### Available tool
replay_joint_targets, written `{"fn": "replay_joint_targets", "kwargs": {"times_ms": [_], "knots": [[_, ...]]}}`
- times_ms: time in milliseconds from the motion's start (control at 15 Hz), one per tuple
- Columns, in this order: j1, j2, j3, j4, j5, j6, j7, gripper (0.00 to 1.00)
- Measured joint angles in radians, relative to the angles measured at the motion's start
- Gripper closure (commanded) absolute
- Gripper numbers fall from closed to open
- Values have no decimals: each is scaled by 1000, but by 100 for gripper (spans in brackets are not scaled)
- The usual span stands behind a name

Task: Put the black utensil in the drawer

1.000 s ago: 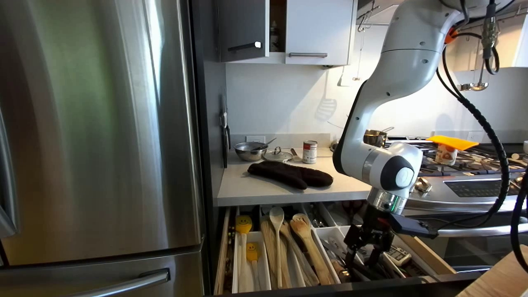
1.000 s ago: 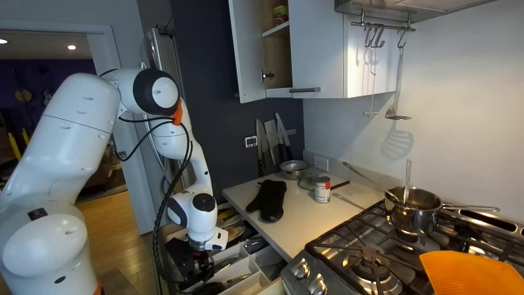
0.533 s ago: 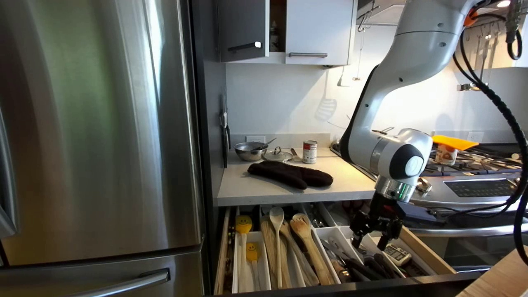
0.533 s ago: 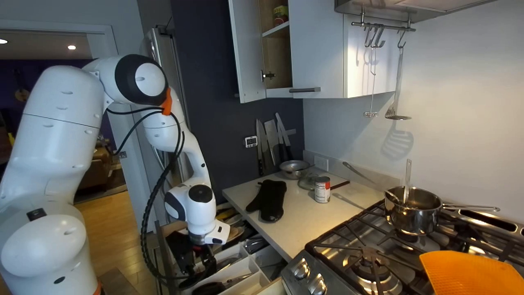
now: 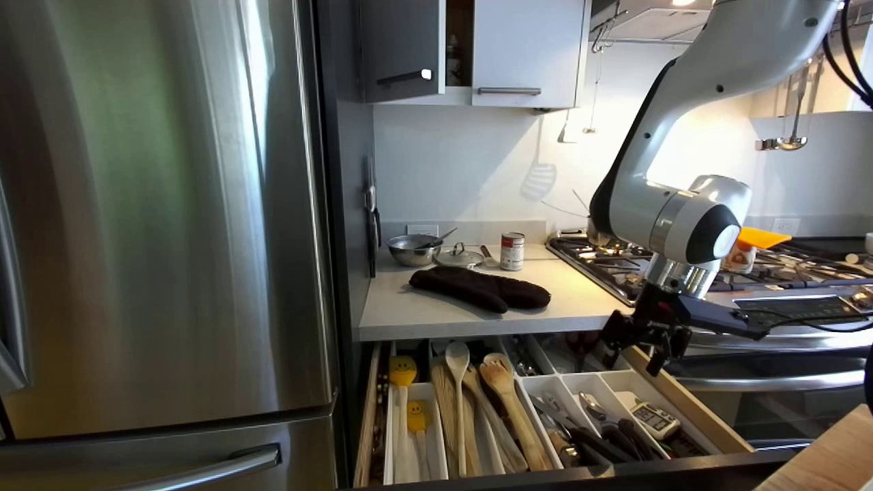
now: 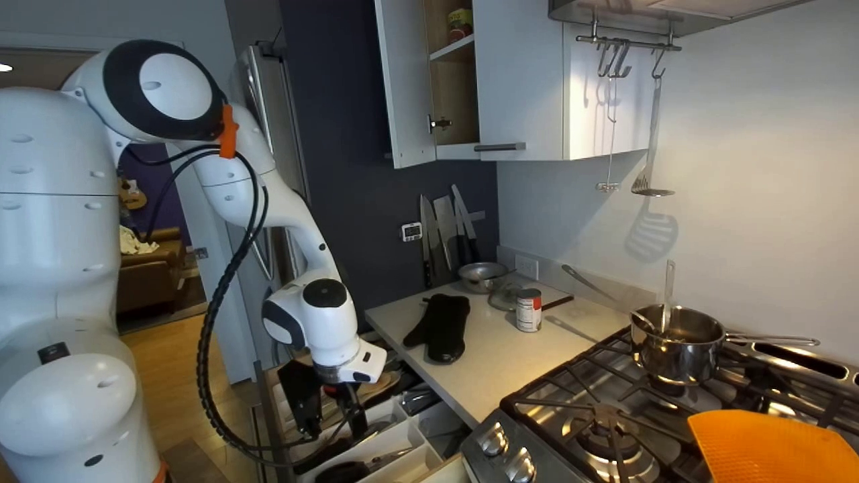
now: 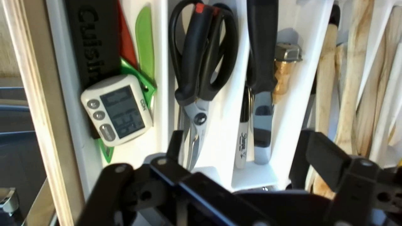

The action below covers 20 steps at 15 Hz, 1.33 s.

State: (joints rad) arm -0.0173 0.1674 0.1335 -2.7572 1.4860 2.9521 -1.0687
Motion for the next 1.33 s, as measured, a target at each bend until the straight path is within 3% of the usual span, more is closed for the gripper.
{"fn": "replay_joint_targets", "kwargs": {"times_ms": [533, 1133, 1333], "knots": [[0, -128, -48, 20, -284, 0, 235, 0], [-52, -291, -147, 12, -966, -15, 631, 0], [-69, -334, -163, 20, -1046, -46, 654, 0]]}}
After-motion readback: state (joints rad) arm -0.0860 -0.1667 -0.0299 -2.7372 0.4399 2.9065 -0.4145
